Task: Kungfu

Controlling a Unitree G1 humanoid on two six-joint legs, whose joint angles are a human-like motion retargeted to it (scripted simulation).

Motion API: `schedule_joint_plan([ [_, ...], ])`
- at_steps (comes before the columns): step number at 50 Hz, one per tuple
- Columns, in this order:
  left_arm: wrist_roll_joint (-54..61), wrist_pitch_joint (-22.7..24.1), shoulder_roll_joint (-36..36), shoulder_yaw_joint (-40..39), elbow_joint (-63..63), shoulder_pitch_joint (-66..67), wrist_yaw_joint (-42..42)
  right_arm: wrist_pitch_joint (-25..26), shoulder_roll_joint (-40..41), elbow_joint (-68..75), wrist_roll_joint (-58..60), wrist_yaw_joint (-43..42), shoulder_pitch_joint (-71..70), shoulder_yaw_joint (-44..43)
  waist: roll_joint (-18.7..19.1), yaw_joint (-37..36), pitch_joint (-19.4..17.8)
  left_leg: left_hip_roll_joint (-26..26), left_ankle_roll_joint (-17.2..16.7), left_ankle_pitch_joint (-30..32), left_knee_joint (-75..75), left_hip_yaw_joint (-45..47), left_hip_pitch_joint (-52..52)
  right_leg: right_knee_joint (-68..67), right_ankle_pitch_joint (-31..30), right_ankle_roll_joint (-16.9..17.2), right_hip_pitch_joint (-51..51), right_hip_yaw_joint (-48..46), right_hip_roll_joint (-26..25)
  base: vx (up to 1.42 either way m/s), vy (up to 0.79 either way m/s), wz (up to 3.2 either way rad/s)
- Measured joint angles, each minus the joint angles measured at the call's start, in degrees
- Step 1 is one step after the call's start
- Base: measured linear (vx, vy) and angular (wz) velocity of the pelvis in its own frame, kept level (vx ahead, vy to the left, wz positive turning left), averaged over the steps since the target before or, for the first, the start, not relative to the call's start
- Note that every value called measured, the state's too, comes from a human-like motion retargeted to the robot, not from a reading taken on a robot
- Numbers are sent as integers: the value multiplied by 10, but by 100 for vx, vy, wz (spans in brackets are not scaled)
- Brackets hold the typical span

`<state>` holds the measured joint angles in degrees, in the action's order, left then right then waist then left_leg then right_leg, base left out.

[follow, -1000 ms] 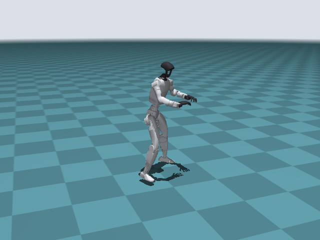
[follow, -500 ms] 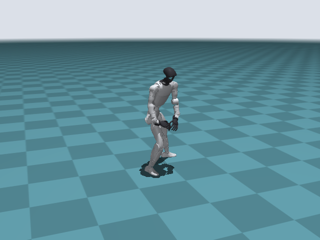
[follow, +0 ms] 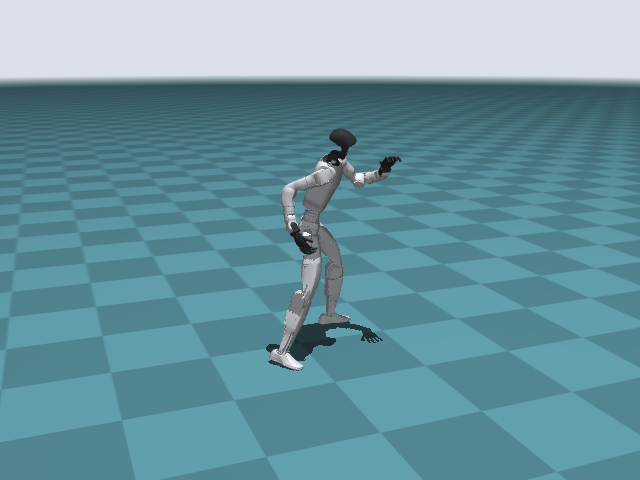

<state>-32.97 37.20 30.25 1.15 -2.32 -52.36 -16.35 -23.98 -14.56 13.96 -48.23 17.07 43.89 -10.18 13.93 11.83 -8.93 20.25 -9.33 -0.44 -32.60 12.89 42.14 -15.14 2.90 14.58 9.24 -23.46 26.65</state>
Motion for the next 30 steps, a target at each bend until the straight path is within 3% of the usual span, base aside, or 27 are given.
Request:
schedule_joint_plan([
  [2,15,-15,31,-31,36,-15,18,67,47,92,-20,38,-166,53,7,-40,27,-20,-2,-37,-41,-4,18,43,-38,1,-29,-24,11,66,76,34],
  [5,64,-36,95,-111,86,2,23,194,123,369,-41,201,-495,75,14,-71,49,-29,8,-92,-106,10,41,95,-91,-15,-49,-77,24,52,72,-14],
  [7,84,-19,102,-157,103,-3,-10,299,126,542,66,271,-663,47,24,-102,46,-37,14,-123,-147,11,56,115,-121,-11,-60,-110,38,18,65,-14],
  [10,56,-13,105,-158,114,-25,-75,234,129,635,13,168,-766,36,16,-155,69,-46,18,-146,-179,7,85,124,-141,-28,-51,-136,46,31,40,-3],
  [13,-16,-46,119,-149,125,-35,-110,243,170,616,40,223,-785,-8,15,-168,64,-37,24,-156,-194,-10,100,132,-153,-97,-59,-154,23,8,4,5],
  [15,-43,-56,121,-151,123,-32,-112,250,181,623,51,234,-789,7,12,-161,59,-37,27,-156,-192,-23,102,122,-155,-140,-54,-133,9,7,5,10],
  [20,-22,-39,115,-173,105,5,-129,211,196,589,36,166,-760,60,4,-141,47,-35,30,-141,-169,-50,100,86,-175,-219,-23,-81,-16,4,-6,0],
  [24,-10,-48,100,-230,87,94,-151,177,197,505,43,123,-736,93,-8,-133,48,-24,20,-133,-147,-58,89,78,-172,-229,-14,-74,-28,-4,-18,-20],
  [30,-51,-48,-11,-423,15,349,-154,135,138,276,22,93,-753,126,-21,-114,59,2,-8,-115,-100,-51,47,73,-143,-194,-5,-86,-31,-10,-30,-47],
])
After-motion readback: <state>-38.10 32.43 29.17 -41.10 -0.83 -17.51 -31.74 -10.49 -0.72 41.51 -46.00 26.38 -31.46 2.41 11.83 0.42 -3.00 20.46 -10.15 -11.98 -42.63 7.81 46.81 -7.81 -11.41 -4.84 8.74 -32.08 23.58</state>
